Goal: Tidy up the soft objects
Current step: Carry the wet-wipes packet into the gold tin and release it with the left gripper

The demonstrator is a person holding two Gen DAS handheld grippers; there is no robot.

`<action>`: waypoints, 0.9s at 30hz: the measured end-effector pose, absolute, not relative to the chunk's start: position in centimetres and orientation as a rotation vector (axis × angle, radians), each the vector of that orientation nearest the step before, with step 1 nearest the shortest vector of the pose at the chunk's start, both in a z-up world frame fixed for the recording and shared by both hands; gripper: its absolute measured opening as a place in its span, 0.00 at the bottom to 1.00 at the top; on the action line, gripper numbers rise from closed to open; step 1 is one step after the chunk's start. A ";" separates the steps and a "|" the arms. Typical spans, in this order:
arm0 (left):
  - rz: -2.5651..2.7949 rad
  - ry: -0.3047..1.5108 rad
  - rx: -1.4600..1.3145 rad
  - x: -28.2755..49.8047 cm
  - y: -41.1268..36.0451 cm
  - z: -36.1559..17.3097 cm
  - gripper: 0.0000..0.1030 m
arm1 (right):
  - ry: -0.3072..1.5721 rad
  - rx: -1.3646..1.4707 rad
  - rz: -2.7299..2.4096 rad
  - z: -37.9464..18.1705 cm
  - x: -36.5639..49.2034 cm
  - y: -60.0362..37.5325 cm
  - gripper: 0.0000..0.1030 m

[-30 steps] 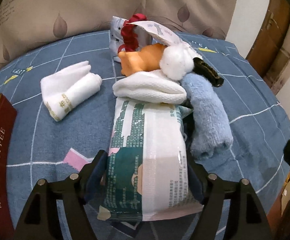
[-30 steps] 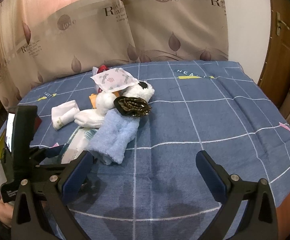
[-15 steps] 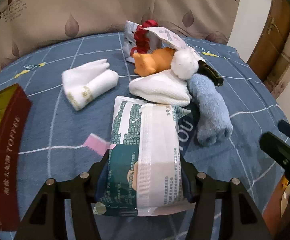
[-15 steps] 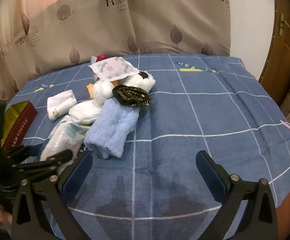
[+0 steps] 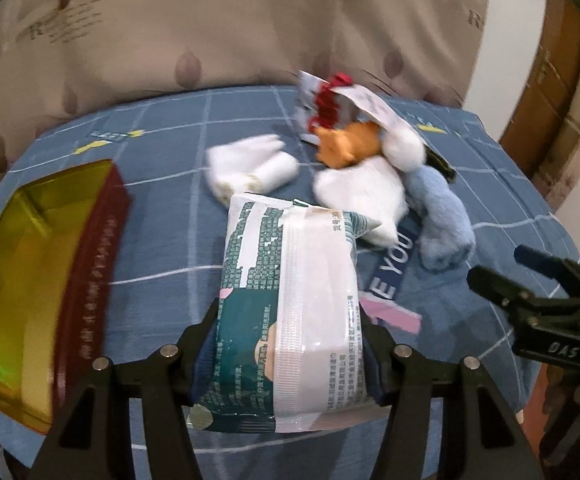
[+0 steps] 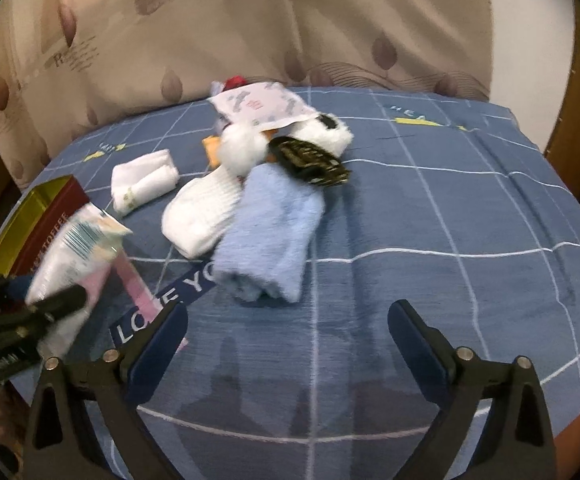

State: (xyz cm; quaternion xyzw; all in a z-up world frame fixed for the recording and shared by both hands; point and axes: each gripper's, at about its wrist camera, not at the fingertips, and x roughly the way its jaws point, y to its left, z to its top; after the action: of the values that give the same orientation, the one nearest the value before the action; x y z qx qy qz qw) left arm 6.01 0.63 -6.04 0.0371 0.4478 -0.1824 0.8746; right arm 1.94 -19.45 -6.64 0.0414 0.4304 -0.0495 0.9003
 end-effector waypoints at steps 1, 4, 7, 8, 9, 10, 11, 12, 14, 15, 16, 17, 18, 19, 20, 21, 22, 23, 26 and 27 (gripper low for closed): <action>-0.370 0.932 0.066 6.1 1.4 -5.8 0.58 | 0.895 0.080 -0.100 -6.8 2.1 -19.3 0.92; -0.340 0.924 0.049 6.2 2.9 -5.2 0.58 | 0.906 0.083 -0.093 -7.0 3.0 -19.2 0.85; -0.308 0.899 0.047 6.2 4.3 -4.3 0.58 | 0.901 0.097 -0.101 -7.0 3.9 -19.3 0.84; -0.297 0.893 0.048 6.2 4.6 -4.0 0.58 | 0.897 0.100 -0.106 -7.0 4.3 -19.4 0.84; -0.285 0.889 0.047 6.4 4.9 -3.8 0.58 | 0.896 0.101 -0.108 -7.1 4.7 -19.4 0.84; -0.271 0.886 0.042 6.5 5.6 -3.5 0.58 | 0.896 0.104 -0.109 -7.2 5.0 -19.3 0.83; -0.261 0.883 0.039 6.6 6.0 -3.2 0.58 | 0.893 0.110 -0.106 -7.2 5.5 -19.3 0.82; -0.244 0.878 0.034 6.8 6.6 -3.0 0.58 | 0.891 0.109 -0.106 -7.3 5.7 -19.3 0.81; -0.217 0.869 0.032 7.0 7.7 -2.6 0.58 | 0.892 0.100 -0.115 -7.4 6.4 -19.2 0.77; -0.202 0.866 0.029 7.2 8.3 -2.4 0.58 | 0.890 0.093 -0.118 -7.5 6.7 -19.2 0.74; -0.185 0.863 0.024 7.3 9.1 -2.3 0.58 | 0.890 0.087 -0.124 -7.6 7.0 -19.2 0.73; -0.170 0.865 0.018 7.6 9.8 -2.2 0.58 | 0.891 0.084 -0.128 -7.8 7.1 -19.2 0.68; -0.156 0.867 0.014 7.8 10.4 -2.1 0.58 | 0.891 0.083 -0.129 -8.0 7.3 -19.2 0.61; -0.134 0.868 0.008 8.0 11.3 -2.0 0.58 | 0.891 0.085 -0.130 -8.1 7.4 -19.4 0.59; -0.120 0.869 0.008 8.3 11.9 -2.0 0.58 | 0.895 0.085 -0.131 -8.4 7.6 -19.6 0.57; -0.104 0.871 0.011 8.6 12.4 -2.0 0.58 | 0.898 0.085 -0.132 -8.6 7.7 -19.7 0.56; -0.084 0.873 0.017 8.9 13.0 -2.0 0.58 | 0.906 0.090 -0.135 -9.0 7.8 -19.9 0.54; -0.070 0.874 0.021 9.1 13.5 -2.1 0.58 | 0.920 0.098 -0.135 -9.5 8.0 -20.2 0.51; -0.027 0.896 0.024 9.9 15.1 -2.4 0.58 | 0.895 0.065 -0.134 -9.8 7.7 -20.0 0.42; -0.018 0.904 0.019 10.2 15.6 -2.6 0.58 | 0.893 0.053 -0.128 -9.9 7.7 -19.9 0.40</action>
State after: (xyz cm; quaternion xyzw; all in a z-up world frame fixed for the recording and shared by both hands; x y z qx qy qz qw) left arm 10.24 15.56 -2.55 0.0091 0.4368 -0.0089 0.8995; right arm 7.70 -19.89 -9.89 0.0257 0.4316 -0.0619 0.8996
